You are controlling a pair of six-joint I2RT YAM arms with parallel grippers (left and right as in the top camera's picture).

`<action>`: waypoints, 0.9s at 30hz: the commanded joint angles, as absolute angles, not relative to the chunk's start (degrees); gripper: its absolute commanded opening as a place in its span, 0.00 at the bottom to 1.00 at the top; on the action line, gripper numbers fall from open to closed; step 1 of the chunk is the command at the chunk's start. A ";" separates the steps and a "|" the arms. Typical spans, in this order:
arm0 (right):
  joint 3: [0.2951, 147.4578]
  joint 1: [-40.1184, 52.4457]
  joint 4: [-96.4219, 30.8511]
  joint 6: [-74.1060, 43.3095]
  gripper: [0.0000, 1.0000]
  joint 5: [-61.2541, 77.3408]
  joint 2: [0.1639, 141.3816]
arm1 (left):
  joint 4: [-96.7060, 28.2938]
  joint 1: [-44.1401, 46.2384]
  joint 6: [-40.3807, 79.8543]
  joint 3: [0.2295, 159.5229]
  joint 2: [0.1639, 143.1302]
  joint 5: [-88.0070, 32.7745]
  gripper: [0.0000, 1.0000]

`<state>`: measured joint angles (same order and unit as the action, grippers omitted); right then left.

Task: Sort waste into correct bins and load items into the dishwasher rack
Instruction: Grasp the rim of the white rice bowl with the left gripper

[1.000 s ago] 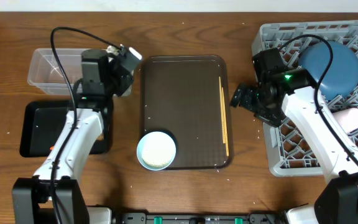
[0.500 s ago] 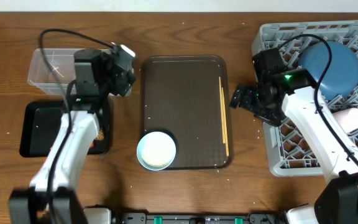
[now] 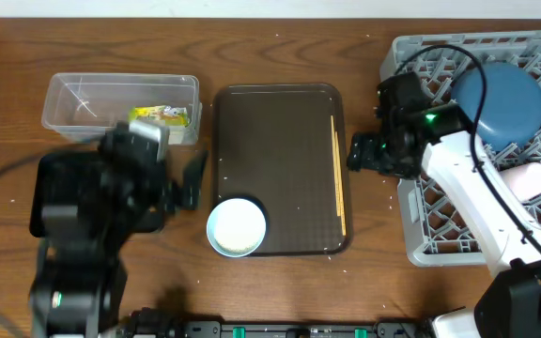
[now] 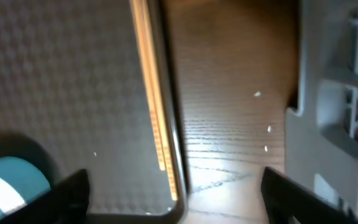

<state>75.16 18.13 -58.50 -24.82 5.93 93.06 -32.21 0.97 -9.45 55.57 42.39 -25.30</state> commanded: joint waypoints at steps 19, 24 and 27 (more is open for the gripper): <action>75.18 28.51 -46.11 -30.83 0.27 -7.29 110.56 | -59.96 1.10 -1.56 55.64 42.59 -31.55 0.87; 75.18 28.51 -43.55 -30.83 0.25 -7.42 113.99 | -59.94 1.08 -1.61 55.64 42.63 -33.01 0.98; 75.18 28.60 -41.78 -30.83 0.20 -4.27 115.87 | -59.94 1.10 -1.61 55.64 42.68 -33.01 0.98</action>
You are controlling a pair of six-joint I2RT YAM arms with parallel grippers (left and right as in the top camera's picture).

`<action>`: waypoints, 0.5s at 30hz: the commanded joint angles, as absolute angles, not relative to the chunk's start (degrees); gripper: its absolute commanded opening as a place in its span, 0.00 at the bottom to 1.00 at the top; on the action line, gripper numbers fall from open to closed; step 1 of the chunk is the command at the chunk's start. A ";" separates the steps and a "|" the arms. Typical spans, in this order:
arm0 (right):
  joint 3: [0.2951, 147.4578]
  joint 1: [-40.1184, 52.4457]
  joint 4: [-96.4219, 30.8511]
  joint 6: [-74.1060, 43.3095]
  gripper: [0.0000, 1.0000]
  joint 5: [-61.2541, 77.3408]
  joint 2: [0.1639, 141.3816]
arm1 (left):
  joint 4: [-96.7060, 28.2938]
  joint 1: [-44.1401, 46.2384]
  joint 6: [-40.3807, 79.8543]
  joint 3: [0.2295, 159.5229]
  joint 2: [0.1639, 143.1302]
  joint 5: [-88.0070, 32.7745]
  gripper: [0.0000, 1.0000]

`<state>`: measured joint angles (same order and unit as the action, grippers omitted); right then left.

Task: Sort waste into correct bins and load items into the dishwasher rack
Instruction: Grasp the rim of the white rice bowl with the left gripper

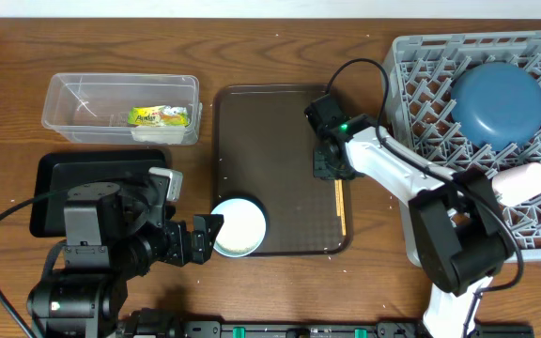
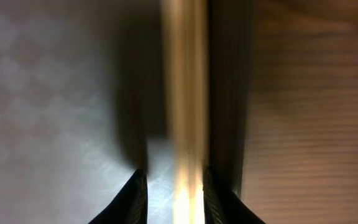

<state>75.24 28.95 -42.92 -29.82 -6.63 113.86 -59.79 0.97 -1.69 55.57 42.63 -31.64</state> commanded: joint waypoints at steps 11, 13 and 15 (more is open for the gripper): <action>75.18 29.43 -41.36 -29.93 0.03 -3.97 121.03 | -59.27 1.08 -1.63 55.61 43.88 -31.20 0.98; 75.29 29.43 -41.34 -28.88 0.03 -4.73 120.53 | -59.09 1.08 -1.61 55.61 44.42 -31.05 0.98; 75.33 29.43 -41.56 -28.40 0.13 -4.69 119.63 | -59.18 1.10 -1.61 55.61 45.04 -31.07 0.98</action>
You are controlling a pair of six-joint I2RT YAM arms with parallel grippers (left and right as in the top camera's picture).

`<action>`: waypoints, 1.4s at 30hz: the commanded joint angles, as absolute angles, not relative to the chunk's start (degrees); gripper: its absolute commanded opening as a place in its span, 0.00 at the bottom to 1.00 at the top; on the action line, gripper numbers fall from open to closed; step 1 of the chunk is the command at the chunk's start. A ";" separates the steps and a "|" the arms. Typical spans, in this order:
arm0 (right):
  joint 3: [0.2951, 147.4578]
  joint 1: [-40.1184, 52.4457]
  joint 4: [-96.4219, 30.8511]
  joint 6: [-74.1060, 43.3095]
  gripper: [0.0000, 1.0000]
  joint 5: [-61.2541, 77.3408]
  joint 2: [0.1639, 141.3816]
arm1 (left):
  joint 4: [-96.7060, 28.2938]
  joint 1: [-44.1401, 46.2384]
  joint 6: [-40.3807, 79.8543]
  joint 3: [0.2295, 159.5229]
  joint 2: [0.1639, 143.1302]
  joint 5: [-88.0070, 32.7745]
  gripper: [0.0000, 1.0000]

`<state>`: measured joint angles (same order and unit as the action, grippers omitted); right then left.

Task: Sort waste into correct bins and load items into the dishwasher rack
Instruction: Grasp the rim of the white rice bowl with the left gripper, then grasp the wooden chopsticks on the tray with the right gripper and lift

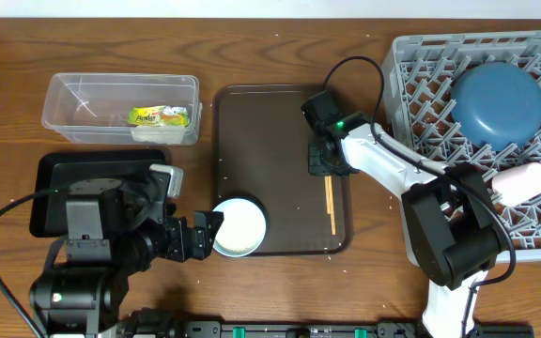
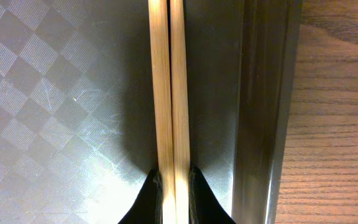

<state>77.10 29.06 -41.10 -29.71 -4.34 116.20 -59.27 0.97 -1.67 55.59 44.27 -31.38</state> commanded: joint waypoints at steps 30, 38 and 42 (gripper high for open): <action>74.74 32.18 -42.83 -29.12 0.17 -7.46 111.70 | -60.64 1.10 -1.61 55.61 55.90 -31.07 0.98; 72.73 32.29 -41.71 -29.15 0.17 -8.01 112.22 | -60.38 1.08 -1.61 55.64 55.59 -35.48 0.98; 70.59 32.32 -38.96 -29.10 0.16 -7.05 113.19 | -58.17 1.08 -1.58 55.64 55.00 -36.49 0.98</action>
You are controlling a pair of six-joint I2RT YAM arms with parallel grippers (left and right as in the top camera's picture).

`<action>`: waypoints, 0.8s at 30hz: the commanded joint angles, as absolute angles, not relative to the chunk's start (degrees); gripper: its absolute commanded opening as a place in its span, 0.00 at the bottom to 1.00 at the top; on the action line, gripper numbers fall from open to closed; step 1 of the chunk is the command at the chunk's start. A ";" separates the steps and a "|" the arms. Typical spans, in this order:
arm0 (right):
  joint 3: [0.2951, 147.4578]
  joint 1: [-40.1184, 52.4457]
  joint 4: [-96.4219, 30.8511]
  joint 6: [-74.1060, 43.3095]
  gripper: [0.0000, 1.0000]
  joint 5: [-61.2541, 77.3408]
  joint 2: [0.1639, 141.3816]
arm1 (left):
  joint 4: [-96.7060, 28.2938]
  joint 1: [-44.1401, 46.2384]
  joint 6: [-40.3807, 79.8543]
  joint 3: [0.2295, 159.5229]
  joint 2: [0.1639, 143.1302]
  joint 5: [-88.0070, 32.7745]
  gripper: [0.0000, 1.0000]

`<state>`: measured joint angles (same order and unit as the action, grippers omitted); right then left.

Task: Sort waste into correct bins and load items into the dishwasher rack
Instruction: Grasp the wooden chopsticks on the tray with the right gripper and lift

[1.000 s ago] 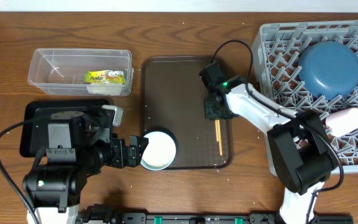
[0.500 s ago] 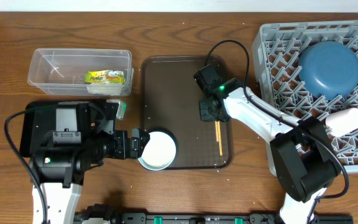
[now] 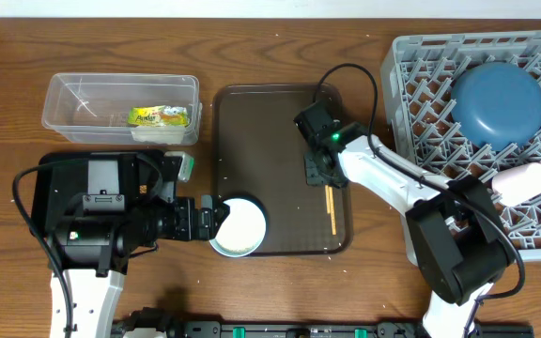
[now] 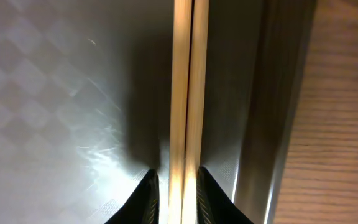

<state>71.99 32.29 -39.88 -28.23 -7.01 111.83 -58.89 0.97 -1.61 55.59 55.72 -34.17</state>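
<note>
A pair of wooden chopsticks lies on the right side of the brown tray. My right gripper is down on their far end. In the right wrist view its fingers pinch the chopsticks from both sides, just inside the tray's rim. A white bowl sits at the tray's near left corner. My left gripper is at the bowl's left rim, and its fingers look spread. The grey dishwasher rack stands on the right.
In the rack are a blue bowl and a white cup. A clear bin at the far left holds a yellow wrapper. A black bin lies under my left arm. Bare wood separates tray and rack.
My left arm has shifted and its gripper now touches the bowl's left rim. My right gripper stays clamped on the chopsticks, slightly nearer the front; the chopsticks have barely moved.
First my right gripper hung open between tray and rack while the left arm was by the bins. Then it straddled the chopsticks at the tray's right rim, open. Then it was shut on them, lying further inside the tray. The left gripper came up to the bowl.
</note>
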 commanded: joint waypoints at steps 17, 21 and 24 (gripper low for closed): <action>70.52 32.21 -40.07 -24.62 0.28 -7.81 107.72 | -59.00 1.08 -1.63 55.64 54.54 -37.04 0.98; 70.52 32.16 -40.56 -24.84 0.29 -8.19 107.00 | -59.07 1.10 -1.61 55.64 54.54 -37.06 0.98; 70.37 31.79 -41.19 -26.61 0.27 -8.62 107.39 | -59.07 1.08 -1.61 55.64 54.54 -37.04 0.98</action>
<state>70.70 32.27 -40.75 -25.41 -7.42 108.01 -58.78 0.97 -1.48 55.59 54.96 -36.07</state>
